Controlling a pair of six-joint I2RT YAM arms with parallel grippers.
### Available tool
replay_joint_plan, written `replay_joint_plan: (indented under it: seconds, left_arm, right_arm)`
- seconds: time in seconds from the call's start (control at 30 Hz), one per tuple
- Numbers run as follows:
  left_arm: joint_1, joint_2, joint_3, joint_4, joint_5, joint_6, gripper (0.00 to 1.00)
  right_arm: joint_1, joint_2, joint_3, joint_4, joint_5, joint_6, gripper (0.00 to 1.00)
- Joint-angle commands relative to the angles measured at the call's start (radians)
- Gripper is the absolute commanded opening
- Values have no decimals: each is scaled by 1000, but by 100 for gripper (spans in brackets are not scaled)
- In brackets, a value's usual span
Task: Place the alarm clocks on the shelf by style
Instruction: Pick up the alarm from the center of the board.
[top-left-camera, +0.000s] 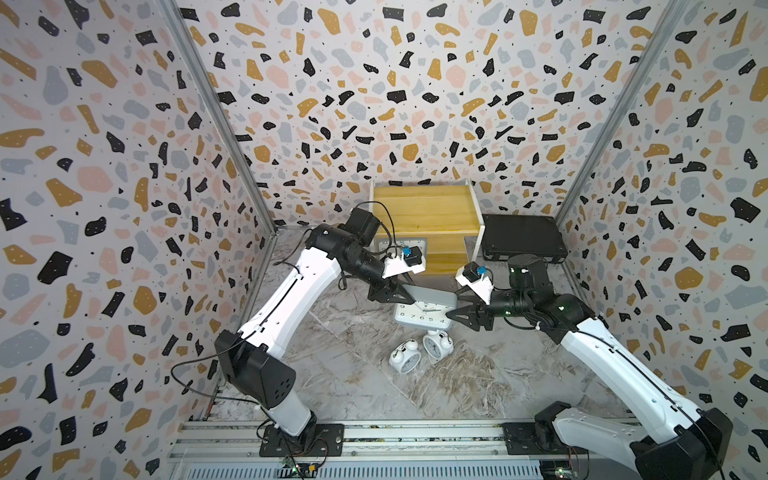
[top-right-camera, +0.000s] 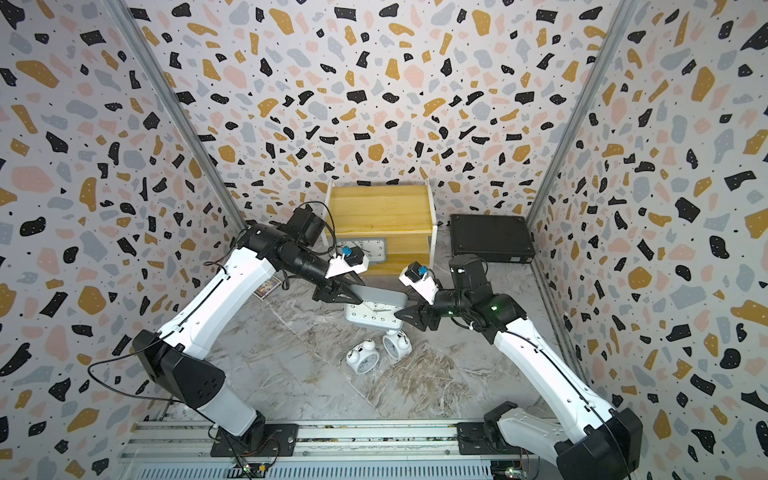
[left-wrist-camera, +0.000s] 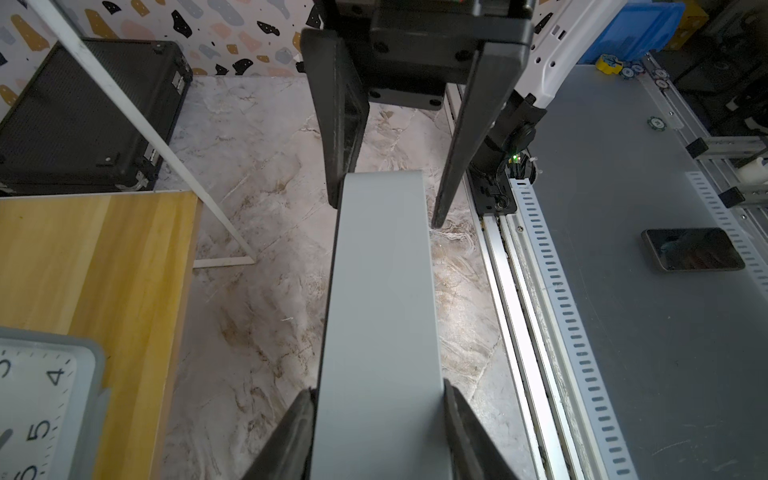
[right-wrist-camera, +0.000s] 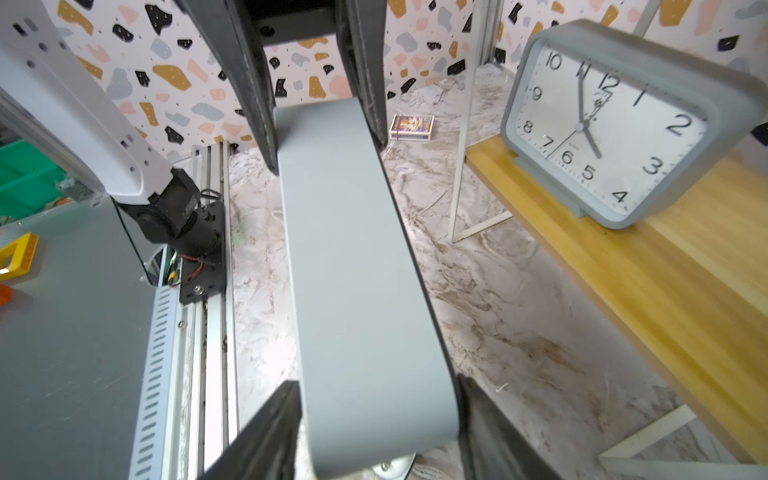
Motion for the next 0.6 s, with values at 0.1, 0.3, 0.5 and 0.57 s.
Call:
replay_joint_plan:
  seconds: [0.1, 0.3, 0.5, 0.57]
  left_arm:
    - [5, -106, 8, 106, 72, -122, 14]
    - [22, -170, -34, 177, 118, -168, 14]
    - [40, -208, -82, 249, 162, -208, 15]
    - [42, -210, -88, 262, 166, -221, 15]
  right_arm:
    - [-23, -35, -46, 238, -91, 141, 76]
    - [-88, -37, -85, 434, -218, 279, 76]
    - [-110, -31, -85, 497, -284, 333, 71]
    - [-110, -31, -84, 497, -299, 333, 69]
